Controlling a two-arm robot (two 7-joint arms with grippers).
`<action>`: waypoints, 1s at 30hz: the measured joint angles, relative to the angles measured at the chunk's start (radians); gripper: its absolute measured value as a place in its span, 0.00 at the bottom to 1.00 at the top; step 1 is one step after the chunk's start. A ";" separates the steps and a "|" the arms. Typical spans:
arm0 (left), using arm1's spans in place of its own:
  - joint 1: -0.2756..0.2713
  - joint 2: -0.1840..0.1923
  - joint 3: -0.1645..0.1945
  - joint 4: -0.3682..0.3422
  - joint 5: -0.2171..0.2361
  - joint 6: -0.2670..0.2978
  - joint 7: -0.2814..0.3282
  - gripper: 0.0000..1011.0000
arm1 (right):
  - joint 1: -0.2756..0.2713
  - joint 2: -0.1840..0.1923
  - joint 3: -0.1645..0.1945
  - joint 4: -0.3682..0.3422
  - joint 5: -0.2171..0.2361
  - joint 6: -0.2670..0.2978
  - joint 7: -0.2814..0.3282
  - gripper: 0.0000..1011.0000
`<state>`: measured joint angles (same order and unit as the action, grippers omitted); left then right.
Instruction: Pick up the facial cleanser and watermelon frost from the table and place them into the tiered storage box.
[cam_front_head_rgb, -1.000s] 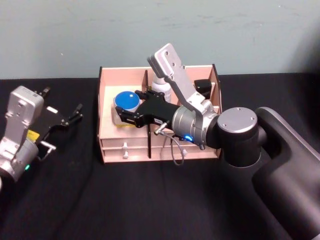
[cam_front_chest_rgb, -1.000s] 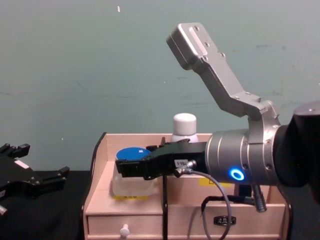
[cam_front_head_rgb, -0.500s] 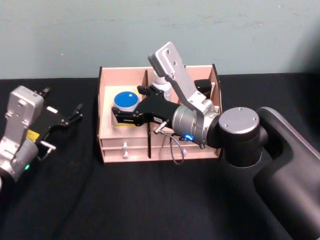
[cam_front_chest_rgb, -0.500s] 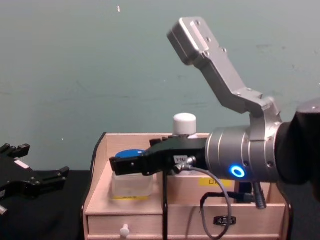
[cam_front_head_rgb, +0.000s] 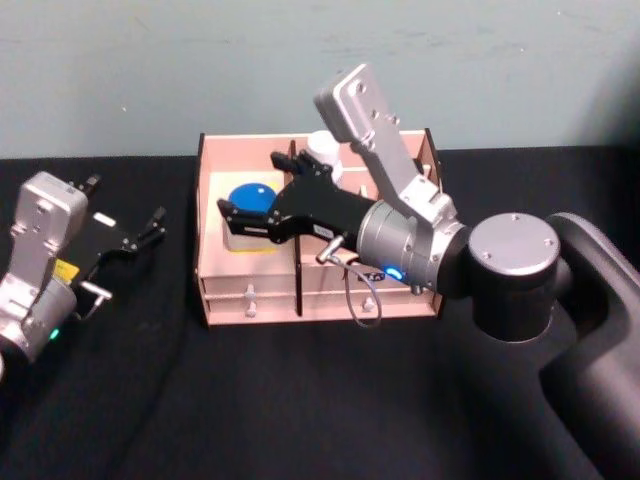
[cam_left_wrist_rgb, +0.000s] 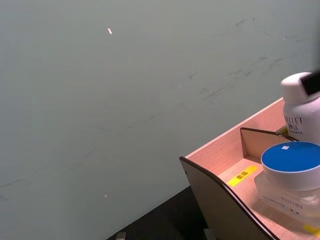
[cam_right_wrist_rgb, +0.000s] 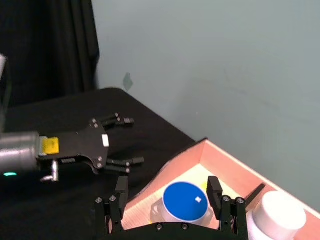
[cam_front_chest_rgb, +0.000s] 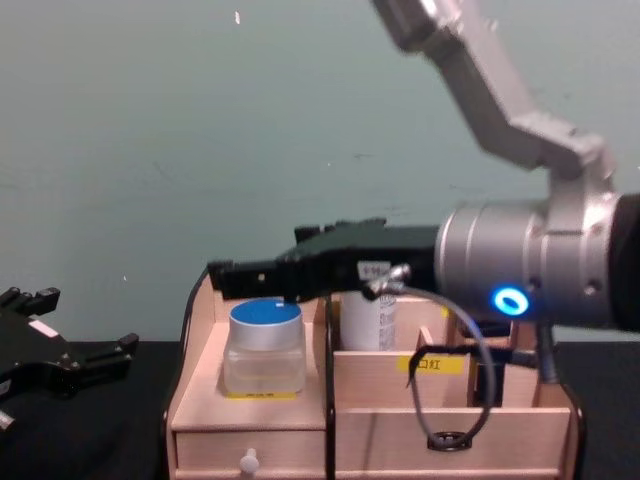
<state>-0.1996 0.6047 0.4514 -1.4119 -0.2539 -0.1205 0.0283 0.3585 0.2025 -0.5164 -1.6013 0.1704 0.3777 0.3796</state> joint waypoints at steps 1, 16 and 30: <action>0.000 0.000 0.000 0.000 0.000 0.000 0.000 0.99 | -0.004 0.004 0.002 -0.015 0.002 0.000 0.000 0.99; 0.000 0.000 0.000 0.000 0.000 0.000 0.000 0.99 | -0.170 0.103 0.148 -0.258 0.000 -0.072 -0.124 0.99; 0.000 0.000 0.000 0.000 0.000 0.000 0.000 0.99 | -0.318 0.048 0.324 -0.226 -0.112 -0.176 -0.376 0.99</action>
<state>-0.1995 0.6047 0.4514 -1.4120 -0.2539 -0.1205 0.0283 0.0410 0.2503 -0.1921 -1.8277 0.0582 0.2021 0.0039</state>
